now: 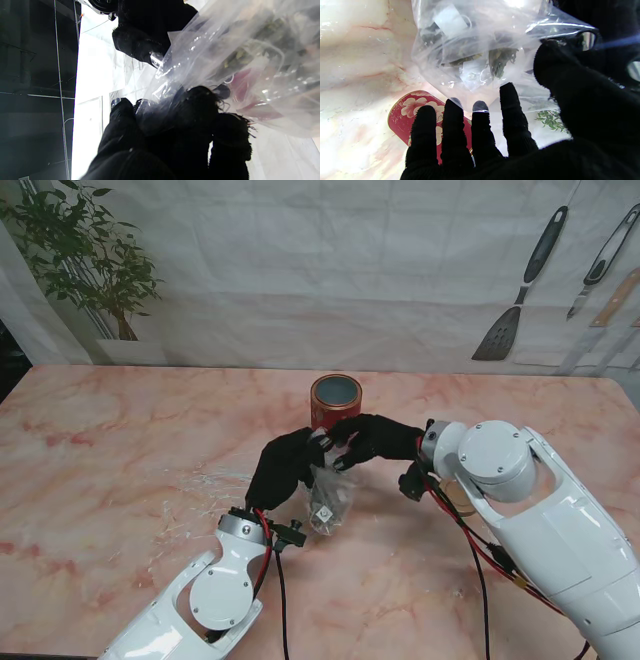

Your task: Insert tea bags into the tea bag box

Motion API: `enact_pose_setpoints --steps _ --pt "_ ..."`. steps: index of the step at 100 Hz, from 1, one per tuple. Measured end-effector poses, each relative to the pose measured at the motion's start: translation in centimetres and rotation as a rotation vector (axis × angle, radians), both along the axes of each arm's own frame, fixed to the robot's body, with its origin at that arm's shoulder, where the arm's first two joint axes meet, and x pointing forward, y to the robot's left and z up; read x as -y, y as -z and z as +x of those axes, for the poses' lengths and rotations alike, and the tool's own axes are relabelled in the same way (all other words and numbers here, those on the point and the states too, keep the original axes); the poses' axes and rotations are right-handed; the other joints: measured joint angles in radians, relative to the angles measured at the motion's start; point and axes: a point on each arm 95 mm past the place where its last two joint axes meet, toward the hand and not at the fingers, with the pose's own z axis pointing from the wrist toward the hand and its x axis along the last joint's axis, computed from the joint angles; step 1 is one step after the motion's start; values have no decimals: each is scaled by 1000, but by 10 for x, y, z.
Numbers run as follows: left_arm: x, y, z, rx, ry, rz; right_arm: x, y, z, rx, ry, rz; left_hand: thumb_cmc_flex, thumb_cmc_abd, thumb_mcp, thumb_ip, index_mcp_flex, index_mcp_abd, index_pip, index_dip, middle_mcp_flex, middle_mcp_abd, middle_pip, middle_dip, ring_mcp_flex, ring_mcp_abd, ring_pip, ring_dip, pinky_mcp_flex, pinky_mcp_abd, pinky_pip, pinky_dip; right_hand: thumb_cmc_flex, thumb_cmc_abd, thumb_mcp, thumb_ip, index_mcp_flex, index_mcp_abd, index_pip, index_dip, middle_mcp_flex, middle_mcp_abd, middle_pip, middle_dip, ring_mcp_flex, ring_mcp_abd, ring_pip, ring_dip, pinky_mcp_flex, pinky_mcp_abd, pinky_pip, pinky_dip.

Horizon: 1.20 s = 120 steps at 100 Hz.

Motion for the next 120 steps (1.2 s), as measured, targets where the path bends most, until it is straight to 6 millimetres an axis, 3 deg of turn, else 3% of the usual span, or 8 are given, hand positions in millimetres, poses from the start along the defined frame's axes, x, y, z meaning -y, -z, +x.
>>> enact_pose_setpoints --steps 22,45,48,53,60,69,88,120 --pt "1 0 -1 2 4 -2 -5 -3 3 3 -47 -10 0 0 0 0 0 0 0 0 0 0 0 0 0 0 0 0 0 0 0 0 -1 0 -14 0 2 -7 -55 -19 -4 -2 -82 97 -12 -7 0 9 -10 -10 -2 1" --pt "3 0 -3 3 12 -17 -16 1 4 16 -34 -32 0 0 0 0 0 0 0 0 0 0 2 0 0 0 0 0 0 0 0 0 23 7 8 13 218 71 20 1 39 4 73 74 51 -7 39 23 32 -10 1 2" --pt "4 0 -3 2 14 -19 -17 2 4 17 -28 -32 0 0 0 0 0 0 0 0 0 0 2 0 0 0 0 0 0 0 0 0 65 26 0 5 242 80 65 -46 65 5 86 61 73 -6 46 24 41 -9 5 2" --pt "4 0 -3 1 15 -22 -19 3 4 18 -21 -35 0 0 0 0 0 0 0 0 0 0 2 0 0 0 0 0 0 0 0 0 160 70 -41 -32 268 91 218 -209 124 5 108 49 119 7 61 26 57 -8 27 1" --pt "5 0 -4 1 16 -25 -22 5 4 24 -2 -40 0 0 0 0 0 0 0 0 0 0 2 0 0 0 0 0 0 0 0 0 237 125 -66 -33 333 102 324 -285 181 5 125 48 152 10 72 26 68 -1 34 1" --pt "5 0 -4 1 15 -27 -23 8 3 24 17 -36 0 0 0 0 0 0 0 0 0 0 2 0 0 0 0 0 0 0 0 0 263 163 -77 -34 357 131 358 -291 198 4 133 48 164 17 74 27 72 1 50 0" --pt "4 0 -3 -2 11 -27 -22 11 0 29 21 -41 0 0 0 0 0 0 0 0 0 0 2 0 0 0 0 0 0 0 0 0 301 304 -122 -43 261 203 388 -73 128 9 142 49 96 16 65 18 36 2 50 -1" --pt "2 1 -1 -13 6 -19 -8 -9 -3 82 96 37 0 0 0 0 0 0 0 0 0 0 2 0 0 0 0 0 0 0 0 0 301 339 -123 -43 226 204 388 20 73 9 68 -25 49 -6 -83 -55 9 0 48 -1"
